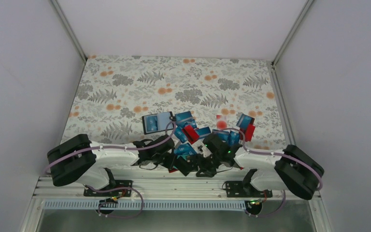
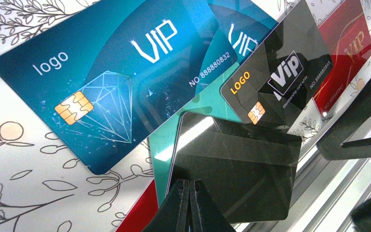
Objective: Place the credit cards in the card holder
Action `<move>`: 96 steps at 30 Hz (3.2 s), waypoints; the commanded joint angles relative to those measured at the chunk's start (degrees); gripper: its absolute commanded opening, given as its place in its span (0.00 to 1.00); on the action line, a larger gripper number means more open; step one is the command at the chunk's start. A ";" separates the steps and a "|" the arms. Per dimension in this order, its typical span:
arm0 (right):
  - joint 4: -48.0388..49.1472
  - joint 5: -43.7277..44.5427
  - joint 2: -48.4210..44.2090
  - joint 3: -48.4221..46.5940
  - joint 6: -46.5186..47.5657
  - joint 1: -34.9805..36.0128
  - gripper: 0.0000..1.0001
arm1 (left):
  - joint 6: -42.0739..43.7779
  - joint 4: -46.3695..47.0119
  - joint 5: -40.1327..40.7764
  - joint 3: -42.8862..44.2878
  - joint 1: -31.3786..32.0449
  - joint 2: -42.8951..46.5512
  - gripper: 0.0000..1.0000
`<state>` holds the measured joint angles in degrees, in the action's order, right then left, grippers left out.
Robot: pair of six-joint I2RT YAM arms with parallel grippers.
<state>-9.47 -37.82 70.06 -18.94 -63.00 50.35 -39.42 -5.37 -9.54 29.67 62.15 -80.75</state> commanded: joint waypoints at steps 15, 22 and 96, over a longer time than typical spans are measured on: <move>13.83 1.81 8.33 -1.35 -8.52 2.77 0.50 | -0.73 10.52 -6.77 -2.33 0.71 -3.93 0.02; 7.47 5.80 2.85 -2.45 -6.83 1.27 0.27 | -1.24 11.40 -6.92 -2.24 0.70 -2.72 0.02; 8.37 -34.77 -2.47 -37.74 44.53 -19.35 0.04 | 9.77 22.16 -52.93 18.40 -41.68 22.45 0.41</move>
<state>0.23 -71.35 67.53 -54.57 -20.88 29.80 -31.62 16.23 -63.37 47.24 20.40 -58.15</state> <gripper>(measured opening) 0.043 0.417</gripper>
